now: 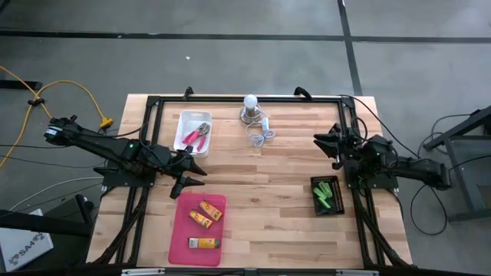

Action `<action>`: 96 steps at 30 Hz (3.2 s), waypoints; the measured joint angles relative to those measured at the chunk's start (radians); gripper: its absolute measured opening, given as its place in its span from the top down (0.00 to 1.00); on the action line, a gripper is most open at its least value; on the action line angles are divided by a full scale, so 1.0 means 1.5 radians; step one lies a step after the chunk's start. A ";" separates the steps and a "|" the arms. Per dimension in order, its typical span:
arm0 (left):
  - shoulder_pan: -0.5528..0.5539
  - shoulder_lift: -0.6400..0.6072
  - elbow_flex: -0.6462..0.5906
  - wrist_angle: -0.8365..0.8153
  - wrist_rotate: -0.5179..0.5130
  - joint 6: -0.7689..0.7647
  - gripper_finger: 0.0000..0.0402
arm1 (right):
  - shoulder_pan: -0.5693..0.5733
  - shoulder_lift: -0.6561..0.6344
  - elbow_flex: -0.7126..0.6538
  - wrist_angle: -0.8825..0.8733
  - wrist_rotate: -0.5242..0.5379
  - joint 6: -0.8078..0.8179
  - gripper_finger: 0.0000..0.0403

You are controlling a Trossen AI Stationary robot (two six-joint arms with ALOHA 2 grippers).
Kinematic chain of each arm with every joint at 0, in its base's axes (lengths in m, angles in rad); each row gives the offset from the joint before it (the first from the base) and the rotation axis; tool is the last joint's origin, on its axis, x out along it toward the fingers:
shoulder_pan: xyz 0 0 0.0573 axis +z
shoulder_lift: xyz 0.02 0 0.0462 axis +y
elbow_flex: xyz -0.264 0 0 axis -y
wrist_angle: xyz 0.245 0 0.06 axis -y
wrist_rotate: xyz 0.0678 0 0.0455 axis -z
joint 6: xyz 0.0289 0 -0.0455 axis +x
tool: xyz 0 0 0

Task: Pick & Place School Supplies
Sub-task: Return to Home Position

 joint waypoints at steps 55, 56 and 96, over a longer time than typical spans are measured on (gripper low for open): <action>0.030 -0.215 0.000 -0.114 -0.002 0.019 0.60 | -0.013 -0.014 -0.028 -0.195 -0.016 0.091 0.75; 0.033 -0.239 0.000 -0.130 -0.006 0.020 0.60 | -0.013 -0.014 -0.028 -0.195 -0.013 0.091 0.75; 0.049 -0.508 -0.246 0.025 -0.169 0.153 0.60 | -0.013 -0.012 -0.028 -0.193 -0.010 0.091 0.75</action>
